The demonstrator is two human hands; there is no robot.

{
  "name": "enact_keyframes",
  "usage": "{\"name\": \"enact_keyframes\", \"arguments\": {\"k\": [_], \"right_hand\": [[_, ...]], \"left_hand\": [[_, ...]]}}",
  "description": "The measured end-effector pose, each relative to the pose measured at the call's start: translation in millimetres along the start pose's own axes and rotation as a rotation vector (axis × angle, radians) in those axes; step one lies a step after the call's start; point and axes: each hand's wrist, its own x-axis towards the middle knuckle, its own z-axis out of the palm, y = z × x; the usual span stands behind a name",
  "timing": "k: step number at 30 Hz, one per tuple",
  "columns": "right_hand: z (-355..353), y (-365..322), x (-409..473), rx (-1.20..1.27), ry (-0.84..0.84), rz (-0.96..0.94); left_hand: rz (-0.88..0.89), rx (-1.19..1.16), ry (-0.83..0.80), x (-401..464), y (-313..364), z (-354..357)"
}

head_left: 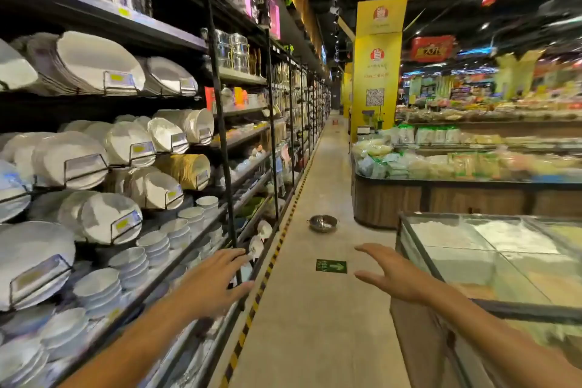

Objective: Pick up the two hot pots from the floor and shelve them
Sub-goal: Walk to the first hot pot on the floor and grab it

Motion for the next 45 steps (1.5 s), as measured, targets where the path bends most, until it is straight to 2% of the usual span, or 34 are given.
{"name": "enact_keyframes", "arguments": {"k": [6, 13, 18, 22, 28, 33, 35, 37, 45], "right_hand": [[11.0, 58.5, 108.0, 0.024, -0.04, 0.057], [59.9, 123.8, 268.9, -0.031, -0.089, 0.099], [78.0, 164.0, 386.6, -0.05, -0.156, 0.184], [91.3, 212.0, 466.2, 0.0, -0.141, 0.267], [128.2, 316.3, 570.3, 0.008, -0.23, 0.341], [145.2, 416.5, 690.2, 0.035, -0.251, 0.363], [145.0, 465.5, 755.1, 0.066, -0.263, 0.364], [141.8, 475.7, 777.7, 0.078, -0.266, 0.384], [160.5, 601.9, 989.4, 0.129, -0.258, 0.433]], "left_hand": [[-0.005, -0.015, 0.016, 126.9, -30.9, 33.1], [0.029, -0.036, 0.009, 292.6, -118.0, 100.1], [0.05, -0.052, -0.081, 431.9, -182.8, 119.6], [0.083, -0.041, -0.145, 548.3, -216.0, 147.7], [0.18, 0.068, -0.233, 715.1, -235.8, 223.8], [0.201, 0.016, -0.246, 873.7, -242.1, 265.4], [0.178, -0.01, -0.248, 948.2, -248.2, 276.0], [0.17, 0.004, -0.234, 970.0, -254.2, 274.4], [0.044, -0.025, -0.285, 1188.7, -303.2, 331.0]]}}
